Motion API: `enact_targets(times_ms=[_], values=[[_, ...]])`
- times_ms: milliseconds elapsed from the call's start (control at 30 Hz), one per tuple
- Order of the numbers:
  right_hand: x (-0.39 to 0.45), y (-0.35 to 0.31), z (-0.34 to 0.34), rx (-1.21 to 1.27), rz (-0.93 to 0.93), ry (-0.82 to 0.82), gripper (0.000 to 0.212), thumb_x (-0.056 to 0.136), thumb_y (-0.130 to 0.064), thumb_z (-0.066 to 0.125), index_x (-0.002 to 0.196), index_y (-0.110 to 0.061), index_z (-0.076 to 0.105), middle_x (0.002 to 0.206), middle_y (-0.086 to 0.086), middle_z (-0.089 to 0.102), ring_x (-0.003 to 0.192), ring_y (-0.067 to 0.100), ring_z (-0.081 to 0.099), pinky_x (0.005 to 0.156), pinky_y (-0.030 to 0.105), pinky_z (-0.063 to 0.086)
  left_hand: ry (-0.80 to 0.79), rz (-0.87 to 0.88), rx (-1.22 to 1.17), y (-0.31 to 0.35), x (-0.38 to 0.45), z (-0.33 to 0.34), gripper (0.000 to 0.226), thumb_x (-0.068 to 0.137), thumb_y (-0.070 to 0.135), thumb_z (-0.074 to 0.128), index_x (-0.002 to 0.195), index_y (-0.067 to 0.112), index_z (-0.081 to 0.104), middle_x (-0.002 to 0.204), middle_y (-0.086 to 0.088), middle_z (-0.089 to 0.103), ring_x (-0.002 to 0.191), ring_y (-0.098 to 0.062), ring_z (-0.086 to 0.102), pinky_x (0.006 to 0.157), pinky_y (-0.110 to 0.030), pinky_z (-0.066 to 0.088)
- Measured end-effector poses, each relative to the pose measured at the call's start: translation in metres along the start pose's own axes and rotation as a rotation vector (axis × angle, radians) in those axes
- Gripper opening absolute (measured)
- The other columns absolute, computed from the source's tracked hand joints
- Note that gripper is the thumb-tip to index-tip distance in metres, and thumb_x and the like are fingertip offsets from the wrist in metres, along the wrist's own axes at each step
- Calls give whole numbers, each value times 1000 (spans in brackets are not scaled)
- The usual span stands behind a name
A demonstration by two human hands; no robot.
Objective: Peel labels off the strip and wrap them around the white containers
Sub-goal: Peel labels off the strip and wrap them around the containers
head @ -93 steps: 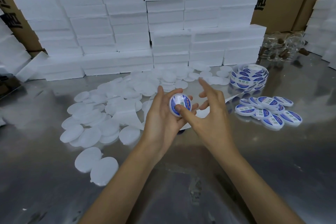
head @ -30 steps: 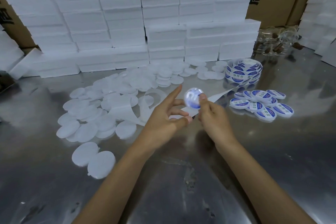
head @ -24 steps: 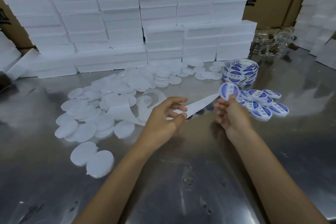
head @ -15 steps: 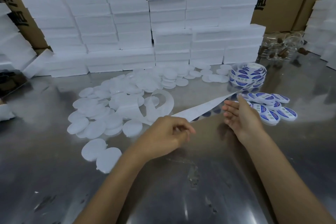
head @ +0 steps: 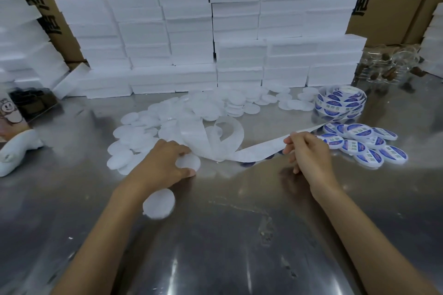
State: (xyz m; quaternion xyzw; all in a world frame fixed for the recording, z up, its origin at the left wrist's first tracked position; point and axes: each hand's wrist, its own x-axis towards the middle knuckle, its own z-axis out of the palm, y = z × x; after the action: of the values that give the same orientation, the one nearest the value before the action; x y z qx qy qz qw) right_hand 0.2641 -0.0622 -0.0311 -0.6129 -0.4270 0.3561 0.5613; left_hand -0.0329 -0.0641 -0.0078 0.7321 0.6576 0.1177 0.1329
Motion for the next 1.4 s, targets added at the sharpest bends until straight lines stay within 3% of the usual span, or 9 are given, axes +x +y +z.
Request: enact_targets(times_ms=[200,433,600,833,933,1067,1167,1267,1400], values=[[-11,-6,11,40,-127,-137,30,96,-23,59,69,-13,67,56,-1,61,47,7,49,39,17,35,-89,67,-201,10,-21,-6,49,61,52,86,104,45,64,105,21,59,93,3,55,74,-13,41],[-34,-12,10,21,-84,-782,31,89,-40,68,76,-12,72,73,9,71,58,22,59,40,25,38,8,337,-417,68,-28,6,66,56,59,74,120,45,62,111,29,50,103,7,53,78,-8,45],[-28,-14,5,156,-73,-726,24,83,-40,73,78,-17,72,67,7,65,57,21,52,44,28,36,-102,304,-711,86,-8,14,61,74,37,82,130,44,58,122,21,60,105,-2,65,88,-19,54],[-21,-18,9,166,-38,-490,22,93,-30,65,97,-11,76,90,8,76,71,24,60,48,27,44,-229,253,-1143,85,19,7,34,96,0,60,124,18,66,116,-5,74,107,-22,72,86,-31,60],[-12,-14,6,-170,-264,-370,22,87,-9,64,100,-23,74,103,-9,73,93,9,62,78,19,49,-177,210,-1197,77,32,-2,33,101,-2,52,126,16,63,118,-9,73,105,-33,72,88,-43,60],[-4,-4,18,-717,-474,-531,37,81,-17,69,116,-30,69,116,-22,63,118,9,50,108,31,34,-70,176,-1136,75,39,3,32,101,-1,49,119,18,66,109,-10,75,95,-33,73,78,-40,62],[3,1,26,-591,-470,-489,12,91,-23,67,98,-25,77,102,-20,71,104,-2,56,101,31,39,24,154,-1214,72,41,9,33,96,-4,53,117,19,65,109,-10,74,92,-30,74,74,-37,62],[6,3,24,-486,-399,-455,14,96,-23,62,85,-25,72,86,-19,71,91,-9,57,82,14,38,126,183,-1189,67,42,10,40,86,-2,69,116,23,66,107,-2,75,95,-26,74,76,-34,62],[4,0,27,-273,-290,-405,15,97,-14,59,85,-13,67,83,-7,73,80,-1,66,71,12,45,192,251,-1025,68,40,14,42,83,-1,75,114,26,64,104,9,74,95,-13,70,71,-20,57]])
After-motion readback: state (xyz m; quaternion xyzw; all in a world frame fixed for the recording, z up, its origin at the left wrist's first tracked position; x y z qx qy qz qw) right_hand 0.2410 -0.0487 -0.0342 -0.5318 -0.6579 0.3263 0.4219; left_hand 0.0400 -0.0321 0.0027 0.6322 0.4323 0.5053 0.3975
